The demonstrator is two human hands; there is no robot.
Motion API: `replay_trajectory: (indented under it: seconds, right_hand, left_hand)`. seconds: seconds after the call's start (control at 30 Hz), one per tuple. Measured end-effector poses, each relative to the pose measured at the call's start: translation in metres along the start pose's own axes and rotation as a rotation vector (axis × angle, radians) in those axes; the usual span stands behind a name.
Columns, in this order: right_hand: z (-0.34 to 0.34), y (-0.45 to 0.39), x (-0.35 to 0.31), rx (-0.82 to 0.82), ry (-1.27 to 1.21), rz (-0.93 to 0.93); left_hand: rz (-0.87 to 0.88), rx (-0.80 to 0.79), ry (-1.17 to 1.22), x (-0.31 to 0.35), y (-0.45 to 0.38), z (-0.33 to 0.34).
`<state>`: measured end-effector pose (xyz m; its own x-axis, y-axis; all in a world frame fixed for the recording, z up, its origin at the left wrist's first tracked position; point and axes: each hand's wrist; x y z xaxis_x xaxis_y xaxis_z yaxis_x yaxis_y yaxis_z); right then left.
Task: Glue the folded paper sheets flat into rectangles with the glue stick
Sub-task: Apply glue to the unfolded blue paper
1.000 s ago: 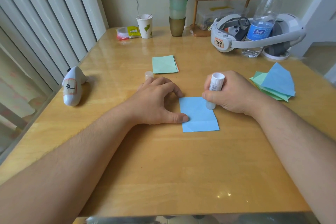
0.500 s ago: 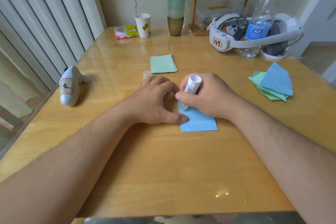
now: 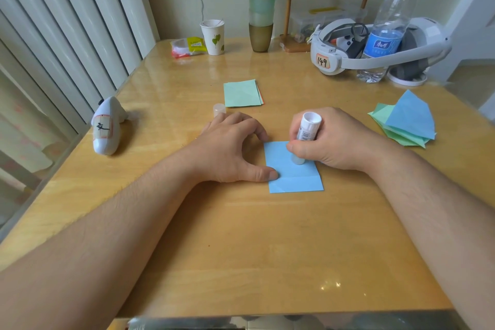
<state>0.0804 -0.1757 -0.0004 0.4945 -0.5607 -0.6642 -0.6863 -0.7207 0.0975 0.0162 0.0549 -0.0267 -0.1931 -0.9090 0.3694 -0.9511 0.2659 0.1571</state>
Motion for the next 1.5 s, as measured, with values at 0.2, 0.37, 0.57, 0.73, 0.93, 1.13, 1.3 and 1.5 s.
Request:
replay_trajectory:
  seconds: [0.2, 0.37, 0.57, 0.73, 0.93, 1.13, 1.3, 1.5]
  right_hand:
    - [-0.009, 0.003, 0.005, -0.012, 0.016, 0.04]
    - [-0.009, 0.002, 0.008, -0.006, 0.009, 0.039]
    - [-0.011, -0.001, 0.015, 0.111, -0.075, 0.04]
    - [0.002, -0.007, 0.002, 0.202, -0.189, -0.093]
    - [0.022, -0.014, -0.011, 0.095, -0.109, -0.139]
    - [0.027, -0.014, -0.016, 0.04, -0.018, -0.108]
    - [0.019, -0.012, -0.025, -0.043, 0.021, -0.065]
    - [0.006, -0.005, -0.029, -0.111, 0.121, -0.039]
  left_hand:
    - [0.017, 0.009, 0.007, -0.002, -0.002, 0.002]
    - [0.016, 0.013, 0.004, -0.002, -0.002, 0.002]
    - [0.016, 0.002, 0.003, -0.002, -0.001, 0.001]
    - [0.002, -0.012, 0.003, -0.001, -0.001, 0.0]
    - [-0.005, -0.018, -0.027, 0.0, -0.001, 0.001]
    - [-0.002, -0.011, -0.021, -0.001, -0.003, 0.001]
    - [-0.003, -0.008, -0.026, -0.001, -0.002, 0.002]
    - [0.006, -0.002, -0.017, -0.001, -0.001, 0.001]
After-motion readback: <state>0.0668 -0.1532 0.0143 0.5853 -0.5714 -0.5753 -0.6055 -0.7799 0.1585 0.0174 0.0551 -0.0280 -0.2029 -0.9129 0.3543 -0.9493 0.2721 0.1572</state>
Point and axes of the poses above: each hand's wrist, its own y-axis away from the middle knuckle, its own z-axis out of the palm, x = y × z, and after that the axes turned 14 degrees about -x, right-handed
